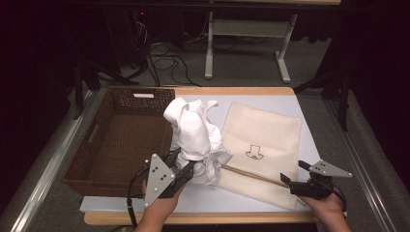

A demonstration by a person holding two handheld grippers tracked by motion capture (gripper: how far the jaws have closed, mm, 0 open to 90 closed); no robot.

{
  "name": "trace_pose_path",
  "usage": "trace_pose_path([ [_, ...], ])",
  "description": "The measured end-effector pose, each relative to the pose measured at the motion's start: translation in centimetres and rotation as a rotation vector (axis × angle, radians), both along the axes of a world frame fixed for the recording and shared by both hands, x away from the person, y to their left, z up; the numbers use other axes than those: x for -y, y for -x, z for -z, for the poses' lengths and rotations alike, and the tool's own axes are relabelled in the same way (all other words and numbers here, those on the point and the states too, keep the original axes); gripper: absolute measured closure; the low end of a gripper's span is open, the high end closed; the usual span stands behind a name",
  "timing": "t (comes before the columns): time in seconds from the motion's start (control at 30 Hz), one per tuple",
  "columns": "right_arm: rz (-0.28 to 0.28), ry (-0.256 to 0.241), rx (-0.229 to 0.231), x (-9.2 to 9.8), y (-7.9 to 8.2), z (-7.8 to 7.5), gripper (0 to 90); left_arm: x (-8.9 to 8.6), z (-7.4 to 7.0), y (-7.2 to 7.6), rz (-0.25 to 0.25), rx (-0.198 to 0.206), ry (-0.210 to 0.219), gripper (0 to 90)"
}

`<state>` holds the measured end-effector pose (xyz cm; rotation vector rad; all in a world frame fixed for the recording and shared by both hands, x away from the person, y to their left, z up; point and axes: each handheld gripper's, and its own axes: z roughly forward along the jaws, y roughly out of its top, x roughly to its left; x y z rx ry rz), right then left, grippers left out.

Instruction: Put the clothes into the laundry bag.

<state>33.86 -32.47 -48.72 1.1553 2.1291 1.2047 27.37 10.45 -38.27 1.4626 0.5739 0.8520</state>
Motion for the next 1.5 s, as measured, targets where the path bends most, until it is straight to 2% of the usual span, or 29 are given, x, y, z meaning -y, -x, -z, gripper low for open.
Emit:
trace_pose_path([
  [0.13,-0.017,-0.015,0.001,-0.7,-0.1,-0.7,20.4,1.5,0.6,-0.2,0.038,0.005,0.012,66.6],
  [0.23,-0.048,0.02,-0.002,-1.9,-0.5,-1.1,22.6,2.2,1.4,-0.1,0.064,-0.004,0.023,66.6],
  [0.3,-0.06,0.047,-0.017,-2.6,-1.0,-1.2,24.1,2.3,2.0,0.1,0.078,-0.016,0.039,66.6],
  [0.33,-0.067,0.059,-0.035,-3.0,-1.3,-1.1,24.1,2.4,2.3,0.1,0.09,-0.03,0.032,66.6],
  [0.4,-0.088,0.087,-0.071,-3.7,-2.1,-0.5,24.2,2.5,2.6,0.1,0.088,-0.041,0.001,66.6],
  [0.47,-0.111,0.104,-0.095,-4.5,-2.5,0.2,23.2,2.3,3.0,0.3,0.098,-0.054,0.015,66.5],
  [0.57,-0.141,0.133,-0.129,-5.8,-2.7,1.2,20.7,2.3,3.4,0.3,0.1,-0.069,0.013,66.5],
  [0.77,-0.155,0.241,-0.149,-7.2,-2.9,2.0,23.4,2.5,3.8,0.3,0.112,-0.081,0.003,66.4],
  [0.87,-0.149,0.224,-0.143,-7.2,-2.9,2.2,31.3,2.7,3.9,0.3,0.113,-0.084,0.004,66.4],
  [0.9,-0.152,0.223,-0.138,-7.1,-2.9,2.1,36.7,2.7,3.9,0.2,0.114,-0.087,0.003,66.4],
  [1.03,-0.116,0.192,-0.082,-6.5,-2.8,1.7,50.1,2.8,4.1,0.1,0.114,-0.095,0.004,66.3],
  [1.07,-0.102,0.17,-0.073,-6.2,-2.8,1.5,50.9,2.8,4.2,0.1,0.113,-0.096,0.004,66.4],
  [1.2,-0.094,0.149,-0.025,-5.4,-2.9,0.9,55.5,2.7,4.2,0.0,0.11,-0.099,0.007,66.4],
  [1.27,-0.11,0.148,-0.015,-5.3,-2.7,0.8,59.5,2.6,4.3,0.0,0.108,-0.104,0.01,66.3],
  [1.5,-0.17,0.181,-0.029,-6.1,-2.7,1.3,73.2,2.7,4.5,0.0,0.107,-0.113,0.012,66.4],
])
